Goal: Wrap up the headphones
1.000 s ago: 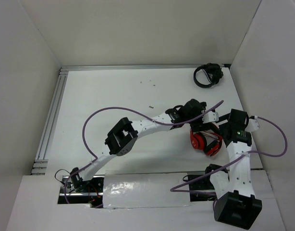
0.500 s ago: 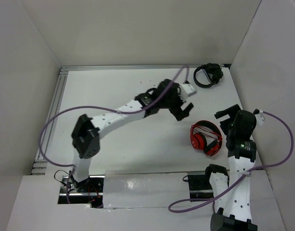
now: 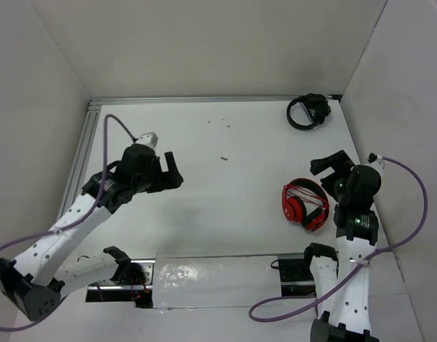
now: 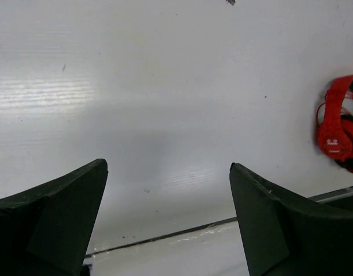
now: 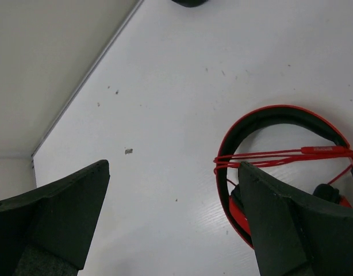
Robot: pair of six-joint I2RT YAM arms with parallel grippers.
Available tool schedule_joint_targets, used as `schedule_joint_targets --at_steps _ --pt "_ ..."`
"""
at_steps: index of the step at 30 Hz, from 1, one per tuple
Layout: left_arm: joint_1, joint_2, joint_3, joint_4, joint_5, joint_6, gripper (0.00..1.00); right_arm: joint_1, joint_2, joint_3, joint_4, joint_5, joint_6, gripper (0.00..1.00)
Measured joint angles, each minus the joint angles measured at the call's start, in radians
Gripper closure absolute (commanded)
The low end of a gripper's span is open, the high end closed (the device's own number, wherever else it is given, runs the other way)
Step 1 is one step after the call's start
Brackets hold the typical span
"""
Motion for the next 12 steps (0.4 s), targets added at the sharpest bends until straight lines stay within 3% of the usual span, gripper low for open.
schedule_joint_targets --at_steps 7,12 --pt "0.036 -0.190 -0.021 -0.129 -0.064 -0.179 0.01 0.021 -0.026 -0.005 0.074 -0.097 -0.024 0.00" --pt "0.035 -0.225 -0.072 -0.153 -0.080 -0.217 0.01 0.050 -0.016 -0.005 0.099 -0.134 -0.041 0.00"
